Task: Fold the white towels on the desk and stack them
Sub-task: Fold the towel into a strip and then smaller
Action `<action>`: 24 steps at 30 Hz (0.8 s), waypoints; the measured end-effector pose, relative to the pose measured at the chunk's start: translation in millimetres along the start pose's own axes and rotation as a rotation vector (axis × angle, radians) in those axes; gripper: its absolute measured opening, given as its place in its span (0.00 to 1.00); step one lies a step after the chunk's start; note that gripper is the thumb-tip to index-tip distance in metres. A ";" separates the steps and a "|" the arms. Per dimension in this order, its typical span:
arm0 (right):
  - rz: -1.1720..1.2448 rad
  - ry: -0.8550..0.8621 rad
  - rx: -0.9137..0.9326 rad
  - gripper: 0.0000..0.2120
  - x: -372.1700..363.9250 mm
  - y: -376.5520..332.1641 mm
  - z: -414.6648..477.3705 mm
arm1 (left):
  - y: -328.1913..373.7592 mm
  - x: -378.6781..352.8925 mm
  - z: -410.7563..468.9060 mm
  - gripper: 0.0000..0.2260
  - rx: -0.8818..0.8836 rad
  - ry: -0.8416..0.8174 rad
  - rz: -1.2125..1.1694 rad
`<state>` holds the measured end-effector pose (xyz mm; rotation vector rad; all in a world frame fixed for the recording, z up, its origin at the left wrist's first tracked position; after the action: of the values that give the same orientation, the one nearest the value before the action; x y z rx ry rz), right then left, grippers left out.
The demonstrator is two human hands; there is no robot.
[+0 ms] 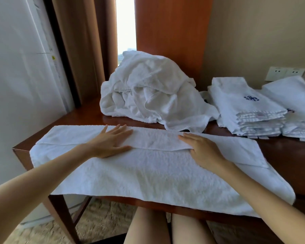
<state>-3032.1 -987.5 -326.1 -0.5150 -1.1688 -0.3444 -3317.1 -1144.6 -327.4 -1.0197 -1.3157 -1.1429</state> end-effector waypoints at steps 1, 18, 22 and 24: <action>-0.004 0.017 0.005 0.26 1.3 -1.9 1.2 | 15.8 2.9 1.2 0.35 -0.065 0.043 0.002; -0.072 0.189 0.025 0.28 58.4 68.4 -71.6 | 194.3 -12.5 39.0 0.40 -0.264 0.249 -0.240; -0.194 0.348 0.131 0.27 74.3 89.4 -96.2 | 192.0 -16.0 41.0 0.37 -0.275 0.288 -0.284; -0.227 0.376 0.146 0.27 79.6 97.4 -103.6 | 190.7 -16.2 39.9 0.35 -0.290 0.301 -0.299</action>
<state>-2872.7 -962.7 -302.4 -0.1775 -0.8784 -0.5228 -3135.9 -1071.3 -328.5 -0.8271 -1.1021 -1.6824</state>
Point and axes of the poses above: each hand's wrist, its own z-axis towards the middle knuckle, its own x-axis out of the back of the hand, y = z × x, the point moved 4 cm from there along z, towards the middle knuckle, and after that the axes turned 2 degrees about y, right-handed, at the moved point
